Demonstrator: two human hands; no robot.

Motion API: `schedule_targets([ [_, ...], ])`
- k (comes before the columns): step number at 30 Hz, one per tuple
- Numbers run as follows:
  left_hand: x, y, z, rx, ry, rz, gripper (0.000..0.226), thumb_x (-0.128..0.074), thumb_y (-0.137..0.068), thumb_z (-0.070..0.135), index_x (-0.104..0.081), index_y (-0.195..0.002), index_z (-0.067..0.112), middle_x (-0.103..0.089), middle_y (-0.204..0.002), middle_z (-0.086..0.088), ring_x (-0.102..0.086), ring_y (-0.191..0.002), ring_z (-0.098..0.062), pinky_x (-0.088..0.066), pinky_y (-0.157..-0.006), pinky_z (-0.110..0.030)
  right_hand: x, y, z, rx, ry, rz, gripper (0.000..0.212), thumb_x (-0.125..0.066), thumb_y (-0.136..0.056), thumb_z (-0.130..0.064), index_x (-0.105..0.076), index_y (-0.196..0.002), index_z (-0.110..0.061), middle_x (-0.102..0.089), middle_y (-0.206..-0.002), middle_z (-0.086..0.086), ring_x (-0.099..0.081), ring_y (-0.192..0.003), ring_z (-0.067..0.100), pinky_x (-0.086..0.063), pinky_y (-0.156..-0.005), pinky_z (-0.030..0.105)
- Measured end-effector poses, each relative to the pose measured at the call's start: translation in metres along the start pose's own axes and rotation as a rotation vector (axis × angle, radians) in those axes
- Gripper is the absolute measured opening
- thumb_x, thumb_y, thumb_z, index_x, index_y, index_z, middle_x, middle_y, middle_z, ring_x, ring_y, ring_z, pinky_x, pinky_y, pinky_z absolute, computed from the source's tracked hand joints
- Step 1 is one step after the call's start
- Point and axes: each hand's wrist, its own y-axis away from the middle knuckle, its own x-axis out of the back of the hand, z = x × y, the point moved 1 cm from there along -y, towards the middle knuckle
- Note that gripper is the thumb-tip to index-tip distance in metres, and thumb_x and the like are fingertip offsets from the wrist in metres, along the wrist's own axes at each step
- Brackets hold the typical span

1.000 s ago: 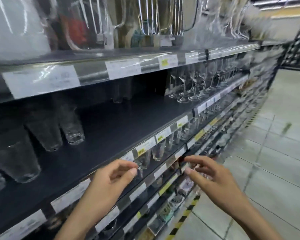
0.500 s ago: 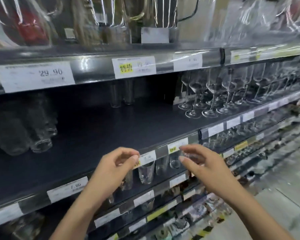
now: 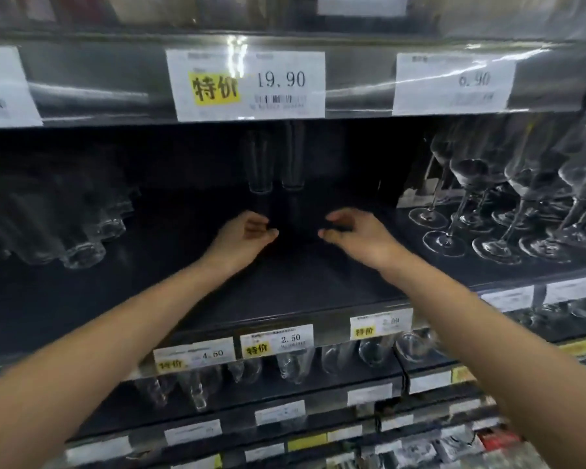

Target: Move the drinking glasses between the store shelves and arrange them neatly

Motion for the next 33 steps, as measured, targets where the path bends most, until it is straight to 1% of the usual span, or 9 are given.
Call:
schedule_targets([
  [4,-0.012,-0.043,-0.021,-0.006,-0.059,0.127,0.037,-0.064,-0.095,0.032,-0.058,-0.127,0.015,-0.061,-0.12,0.001,-0.057,-0.11,-0.011,-0.041,-0.089,-0.018,-0.017,-0.049,0.009,-0.062,-0.149,-0.026,0.052,-0.071,-0.089,-0.04,-0.055,-0.134,-0.021,-0.059,-0.13,0.0,-0.057,-0.111,0.013,-0.044,-0.083,0.018],
  [7,-0.017,-0.067,-0.024,-0.029,0.001,0.235,0.038,-0.065,-0.094,0.03,-0.057,-0.126,0.011,-0.061,-0.117,0.001,-0.058,-0.109,-0.013,-0.045,-0.091,-0.02,-0.027,-0.08,0.017,-0.063,-0.184,0.028,0.058,-0.068,-0.09,-0.044,-0.051,-0.14,-0.019,-0.059,-0.132,0.0,-0.055,-0.109,0.011,-0.041,-0.082,0.016],
  [14,-0.022,-0.12,-0.024,-0.017,0.135,0.379,0.059,-0.073,-0.089,0.029,-0.044,-0.137,0.009,-0.053,-0.118,0.008,-0.053,-0.11,-0.006,-0.039,-0.08,-0.005,-0.043,-0.141,0.017,0.002,-0.241,0.199,0.063,-0.069,-0.087,-0.047,-0.049,-0.136,-0.012,-0.062,-0.12,-0.002,-0.059,-0.108,0.013,-0.043,-0.076,0.017],
  [16,-0.022,-0.134,-0.025,-0.003,0.186,0.398,0.07,-0.075,-0.088,0.03,-0.035,-0.142,0.01,-0.051,-0.125,0.005,-0.051,-0.112,-0.007,-0.04,-0.079,-0.004,-0.047,-0.158,0.016,0.024,-0.277,0.213,0.066,-0.072,-0.085,-0.048,-0.047,-0.137,-0.015,-0.062,-0.124,-0.002,-0.059,-0.111,0.013,-0.044,-0.081,0.018],
  [21,-0.022,-0.167,-0.032,-0.01,0.211,0.369,0.09,-0.077,-0.084,0.035,-0.021,-0.151,0.013,-0.042,-0.15,-0.007,-0.048,-0.132,-0.019,-0.043,-0.108,-0.027,-0.052,-0.188,0.015,0.061,-0.391,0.182,0.08,-0.079,-0.081,-0.043,-0.038,-0.143,-0.014,-0.057,-0.133,-0.001,-0.057,-0.118,0.016,-0.048,-0.1,0.026],
  [24,-0.021,-0.186,-0.038,-0.042,0.189,0.374,0.093,-0.079,-0.082,0.039,-0.023,-0.151,0.013,-0.046,-0.148,-0.005,-0.051,-0.13,-0.019,-0.043,-0.109,-0.03,-0.054,-0.207,0.014,0.121,-0.396,0.123,0.073,-0.082,-0.079,-0.035,-0.046,-0.138,-0.01,-0.061,-0.129,0.001,-0.06,-0.114,0.016,-0.05,-0.102,0.032],
  [27,-0.021,-0.201,-0.043,-0.068,0.176,0.365,0.087,-0.079,-0.081,0.041,-0.03,-0.147,0.015,-0.053,-0.141,-0.003,-0.055,-0.124,-0.018,-0.045,-0.103,-0.025,-0.056,-0.224,0.014,0.186,-0.307,0.09,0.06,-0.081,-0.082,-0.028,-0.055,-0.132,-0.009,-0.064,-0.122,-0.002,-0.063,-0.112,0.015,-0.051,-0.099,0.027],
  [30,-0.02,-0.211,-0.045,-0.077,0.202,0.356,0.081,-0.079,-0.081,0.041,-0.034,-0.144,0.016,-0.055,-0.136,-0.002,-0.056,-0.12,-0.017,-0.046,-0.103,-0.028,-0.058,-0.232,0.017,0.18,-0.334,0.063,0.061,-0.081,-0.081,-0.029,-0.052,-0.132,-0.011,-0.065,-0.122,-0.002,-0.064,-0.111,0.015,-0.053,-0.092,0.024],
  [33,-0.02,-0.214,-0.046,-0.084,0.195,0.356,0.083,-0.079,-0.078,0.044,-0.036,-0.143,0.016,-0.056,-0.137,-0.003,-0.056,-0.121,-0.018,-0.046,-0.106,-0.032,-0.06,-0.236,0.02,0.149,-0.393,0.05,0.067,-0.082,-0.08,-0.028,-0.047,-0.136,-0.013,-0.064,-0.124,0.001,-0.063,-0.11,0.015,-0.054,-0.096,0.029],
])
